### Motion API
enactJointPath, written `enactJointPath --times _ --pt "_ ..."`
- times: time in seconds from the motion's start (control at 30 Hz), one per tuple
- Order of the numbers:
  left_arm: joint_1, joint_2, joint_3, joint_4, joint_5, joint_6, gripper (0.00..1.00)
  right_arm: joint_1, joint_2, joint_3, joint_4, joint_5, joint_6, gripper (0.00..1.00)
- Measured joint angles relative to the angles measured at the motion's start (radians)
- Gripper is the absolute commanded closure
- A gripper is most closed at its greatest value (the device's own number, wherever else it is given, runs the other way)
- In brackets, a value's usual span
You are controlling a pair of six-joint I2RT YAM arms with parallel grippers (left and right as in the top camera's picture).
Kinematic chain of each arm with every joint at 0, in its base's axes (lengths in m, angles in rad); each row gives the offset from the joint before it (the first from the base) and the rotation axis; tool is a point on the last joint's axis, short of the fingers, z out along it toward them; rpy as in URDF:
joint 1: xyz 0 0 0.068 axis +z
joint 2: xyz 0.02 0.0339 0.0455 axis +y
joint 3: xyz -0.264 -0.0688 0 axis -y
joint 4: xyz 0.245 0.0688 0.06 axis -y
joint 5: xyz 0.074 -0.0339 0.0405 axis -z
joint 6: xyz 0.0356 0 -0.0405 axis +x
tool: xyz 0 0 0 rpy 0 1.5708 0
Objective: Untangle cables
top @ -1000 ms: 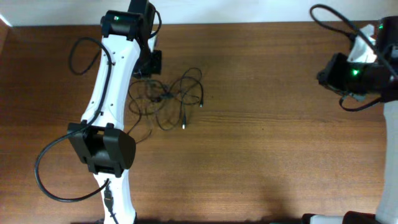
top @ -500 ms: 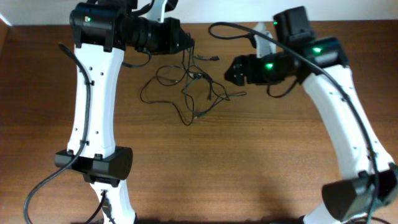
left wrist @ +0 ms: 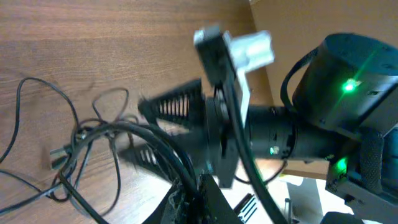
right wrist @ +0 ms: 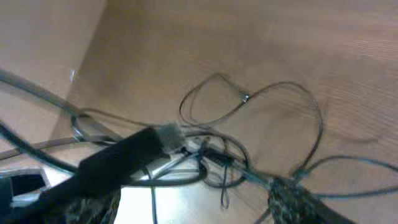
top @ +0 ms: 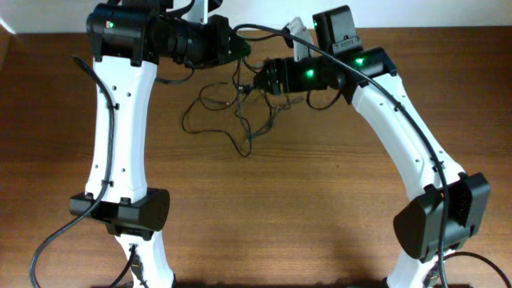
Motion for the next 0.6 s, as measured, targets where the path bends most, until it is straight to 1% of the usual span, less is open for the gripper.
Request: enactJointPath --times 0.03,0.13,0.2,0.23,0.3,0.33,0.4,0.43,0.47,0.5,0.53,0.57,0.6 --pt "0.000 0.000 0.000 0.001 0.000 0.000 0.92 0.010 0.002 0.000 0.063 0.064 0.044 0.26" --pt "0.000 0.000 0.000 0.002 0.000 0.000 0.91 0.062 0.002 0.000 0.143 0.262 0.129 0.32" --pt "0.003 0.000 0.000 0.002 0.000 0.000 0.91 0.102 0.007 0.000 0.162 0.393 0.209 0.33" --pt "0.004 0.000 0.000 0.001 0.000 0.000 0.91 0.111 0.013 0.000 0.167 0.427 0.243 0.33" --pt "0.004 0.000 0.000 0.000 0.000 0.000 0.91 0.117 0.036 0.000 0.170 0.456 0.309 0.33" --pt "0.004 0.000 0.000 0.000 0.000 0.000 0.91 0.116 0.041 0.000 0.167 0.455 0.318 0.32" --pt "0.004 0.000 0.000 0.000 0.000 0.003 0.91 0.105 0.043 0.000 0.140 0.386 0.338 0.31" --pt "0.004 0.000 0.000 -0.002 0.001 0.021 0.91 0.093 0.043 0.000 0.124 0.329 0.319 0.31" --pt "0.004 0.000 0.000 -0.008 0.001 0.047 0.91 0.065 0.045 0.000 0.111 0.228 0.251 0.26" --pt "0.004 0.000 0.000 -0.029 0.003 0.095 0.90 0.042 0.045 0.000 0.099 0.113 0.166 0.18" --pt "0.008 0.000 0.000 -0.071 0.005 0.144 0.90 -0.005 0.045 0.001 0.069 0.035 0.087 0.17" --pt "0.012 0.000 0.000 -0.088 0.006 0.168 0.91 -0.026 0.045 0.001 0.047 -0.015 0.024 0.17" --pt "0.019 0.000 0.000 -0.148 0.008 0.191 0.91 -0.062 0.046 0.001 0.026 -0.089 -0.063 0.17"
